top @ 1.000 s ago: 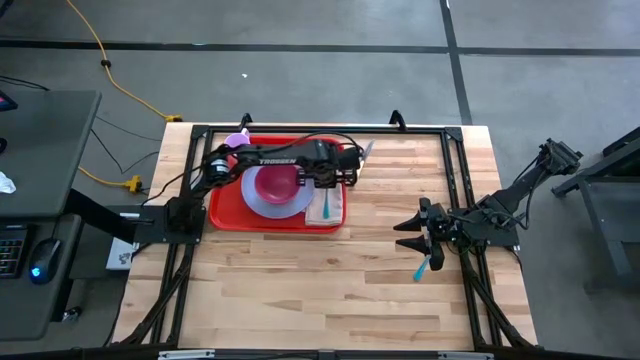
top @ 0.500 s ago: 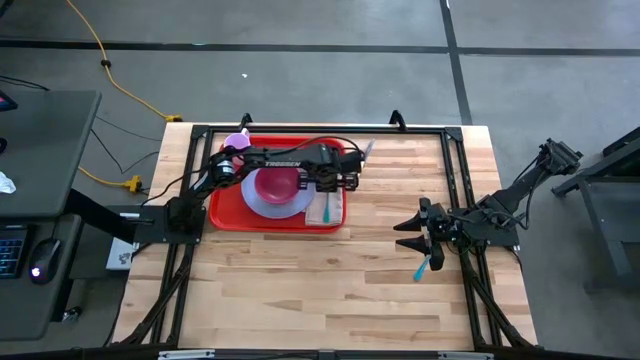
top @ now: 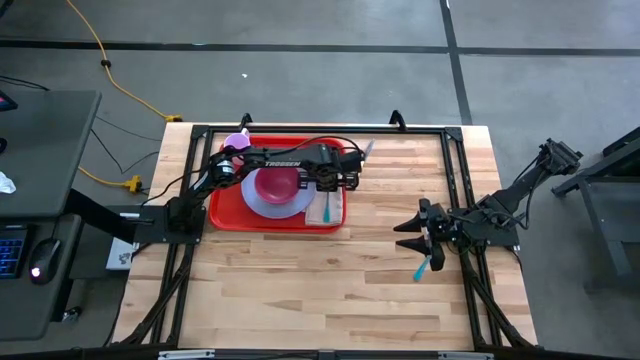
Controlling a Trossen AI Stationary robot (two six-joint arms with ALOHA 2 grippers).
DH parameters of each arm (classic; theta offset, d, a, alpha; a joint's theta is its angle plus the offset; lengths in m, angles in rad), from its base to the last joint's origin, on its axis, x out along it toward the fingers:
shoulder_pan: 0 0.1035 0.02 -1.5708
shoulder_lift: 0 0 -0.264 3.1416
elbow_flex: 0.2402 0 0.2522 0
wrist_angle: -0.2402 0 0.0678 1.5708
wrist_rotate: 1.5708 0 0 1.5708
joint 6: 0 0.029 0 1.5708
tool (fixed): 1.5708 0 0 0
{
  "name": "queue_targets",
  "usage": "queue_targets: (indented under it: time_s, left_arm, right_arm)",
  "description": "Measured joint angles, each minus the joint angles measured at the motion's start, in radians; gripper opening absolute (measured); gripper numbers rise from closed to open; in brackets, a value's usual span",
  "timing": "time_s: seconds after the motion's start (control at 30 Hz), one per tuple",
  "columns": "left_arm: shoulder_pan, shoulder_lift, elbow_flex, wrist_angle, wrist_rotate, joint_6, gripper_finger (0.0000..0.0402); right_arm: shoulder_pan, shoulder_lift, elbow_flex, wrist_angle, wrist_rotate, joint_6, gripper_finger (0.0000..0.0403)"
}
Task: Set up tray
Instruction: Put the green fork on the brown napkin, then put the green spoon on the brown napkin to the left of the green fork
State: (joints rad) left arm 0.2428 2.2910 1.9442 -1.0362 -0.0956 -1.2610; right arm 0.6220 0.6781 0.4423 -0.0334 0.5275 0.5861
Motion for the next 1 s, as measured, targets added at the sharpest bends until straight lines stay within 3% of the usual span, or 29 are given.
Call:
queue_targets:
  time_s: [0.57,1.0]
  left_arm:
    - [0.000,0.000,0.000,0.001,0.015,0.000,0.0025]
    - [0.000,0.000,0.000,0.020,0.016,0.000,0.0100]
  right_arm:
    - [0.000,0.000,0.000,0.000,-0.040,0.000,0.0181]
    - [0.000,0.000,0.000,0.000,-0.041,-0.002,0.0181]
